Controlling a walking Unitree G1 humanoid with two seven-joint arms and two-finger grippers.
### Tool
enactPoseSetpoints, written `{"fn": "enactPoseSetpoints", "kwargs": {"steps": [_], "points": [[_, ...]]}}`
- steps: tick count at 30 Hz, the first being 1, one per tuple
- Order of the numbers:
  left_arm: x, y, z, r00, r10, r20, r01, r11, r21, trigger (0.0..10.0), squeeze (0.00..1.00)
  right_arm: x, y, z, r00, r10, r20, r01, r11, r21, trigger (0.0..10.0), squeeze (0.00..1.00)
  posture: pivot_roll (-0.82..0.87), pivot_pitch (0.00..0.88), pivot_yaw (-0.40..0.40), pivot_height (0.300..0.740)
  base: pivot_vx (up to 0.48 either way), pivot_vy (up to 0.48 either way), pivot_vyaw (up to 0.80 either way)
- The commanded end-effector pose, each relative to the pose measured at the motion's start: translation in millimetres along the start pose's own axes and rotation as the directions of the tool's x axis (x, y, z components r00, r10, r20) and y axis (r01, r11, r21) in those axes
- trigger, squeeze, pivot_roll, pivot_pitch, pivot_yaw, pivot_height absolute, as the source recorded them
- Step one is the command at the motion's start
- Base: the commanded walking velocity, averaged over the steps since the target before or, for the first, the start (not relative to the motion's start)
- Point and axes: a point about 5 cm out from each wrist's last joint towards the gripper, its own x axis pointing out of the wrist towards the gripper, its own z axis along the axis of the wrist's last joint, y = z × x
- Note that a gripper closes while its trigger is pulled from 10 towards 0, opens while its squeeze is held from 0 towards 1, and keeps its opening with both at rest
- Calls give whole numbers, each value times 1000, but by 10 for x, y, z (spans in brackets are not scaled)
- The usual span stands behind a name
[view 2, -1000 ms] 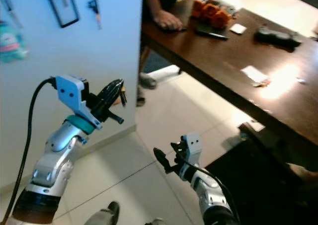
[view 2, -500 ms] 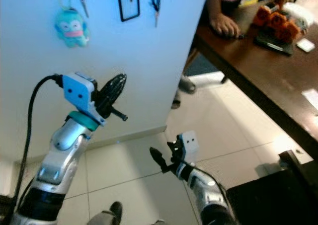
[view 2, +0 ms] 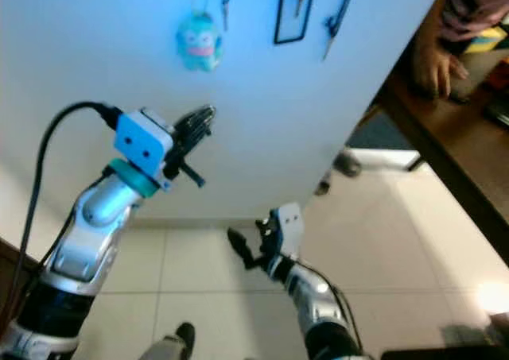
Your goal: Hang keys on a hook
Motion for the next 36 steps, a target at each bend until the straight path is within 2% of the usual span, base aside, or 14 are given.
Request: {"fn": "enactPoseSetpoints", "kwargs": {"steps": [1, 10, 22, 32, 36], "points": [[39, -71, 61, 999, -45, 29, 45, 999, 26, 10000, 0, -55, -26, -95, 999, -30, -31, 31, 999, 14, 10000, 0, 100, 77, -10, 740, 0, 0, 0], [53, -111, 109, 996, -70, 57, 69, 997, 18, 10000, 0, -35, 31, -158, 998, -32, -56, 33, 999, 14, 10000, 0, 99, 78, -12, 740, 0, 0, 0], [80, -66, 156, 994, -83, 77, 80, 996, 37, 10000, 0, -72, 39, -304, 989, -66, -130, 68, 998, 7, 10000, 0, 104, 72, -10, 740, 101, 0, 0], [54, -92, 96, 996, -74, 43, 75, 997, -14, 10000, 0, -57, 40, -289, 990, -71, -123, 73, 997, 12, 10000, 0, 108, 74, -6, 740, 0, 0, 0], [28, -131, 41, 997, -80, 18, 80, 996, -37, 10000, 0, -50, 52, -292, 990, -66, -123, 68, 998, 10, 10000, 0, 106, 76, -8, 740, 0, -436, 0]]}}
